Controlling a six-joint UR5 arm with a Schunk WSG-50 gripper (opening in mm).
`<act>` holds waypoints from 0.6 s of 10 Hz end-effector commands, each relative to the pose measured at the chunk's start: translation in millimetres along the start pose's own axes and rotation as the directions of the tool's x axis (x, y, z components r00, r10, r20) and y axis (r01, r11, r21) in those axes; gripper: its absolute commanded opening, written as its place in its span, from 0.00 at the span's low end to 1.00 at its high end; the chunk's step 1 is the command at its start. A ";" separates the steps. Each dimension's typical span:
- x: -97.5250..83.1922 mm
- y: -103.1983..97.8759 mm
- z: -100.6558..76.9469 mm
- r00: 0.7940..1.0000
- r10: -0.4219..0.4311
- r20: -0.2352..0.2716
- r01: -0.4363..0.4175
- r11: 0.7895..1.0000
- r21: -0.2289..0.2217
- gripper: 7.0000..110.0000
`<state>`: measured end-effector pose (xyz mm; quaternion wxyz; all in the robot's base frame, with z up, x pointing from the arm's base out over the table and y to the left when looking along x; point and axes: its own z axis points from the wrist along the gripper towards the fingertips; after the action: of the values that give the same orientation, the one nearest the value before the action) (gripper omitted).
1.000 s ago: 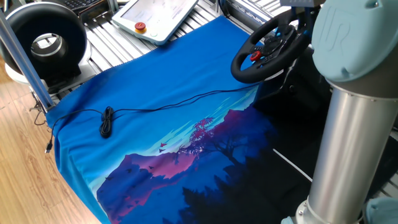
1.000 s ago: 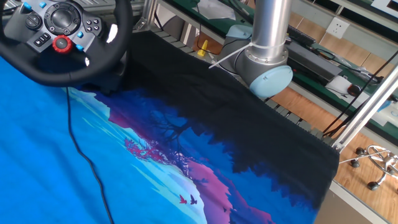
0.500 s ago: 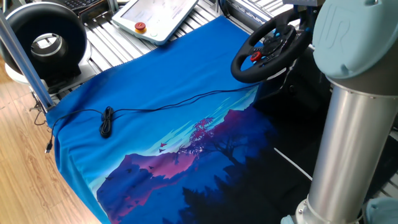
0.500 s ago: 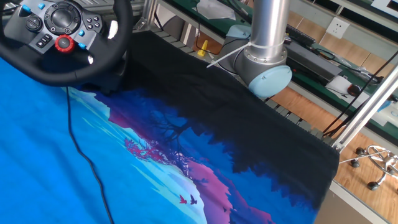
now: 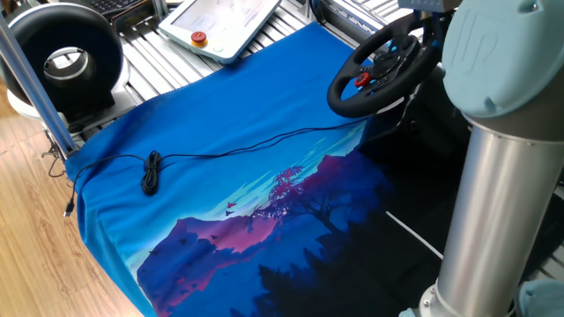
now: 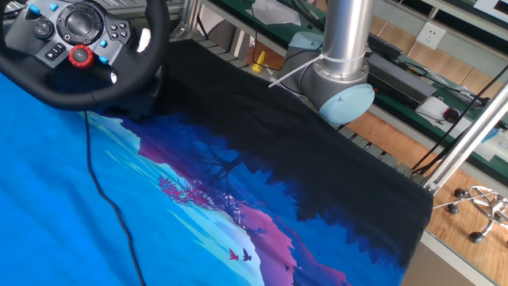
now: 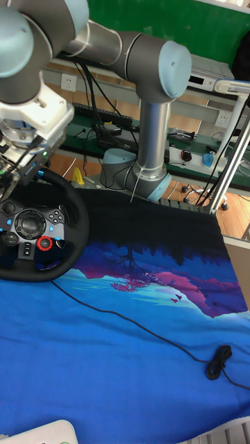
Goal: Rotate the steering wheel 90 degrees clockwise
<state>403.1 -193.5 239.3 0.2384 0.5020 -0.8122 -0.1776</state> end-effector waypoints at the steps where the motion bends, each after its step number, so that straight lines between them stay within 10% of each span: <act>1: -19.6 -0.4 8.0 0.999 0.042 0.009 -0.042 0.999 0.007 0.00; 6: -43.9 -2.0 22.0 0.994 0.105 0.023 -0.105 0.994 0.020 0.00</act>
<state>406.4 -169.2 220.1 0.2410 0.4747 -0.8302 -0.1654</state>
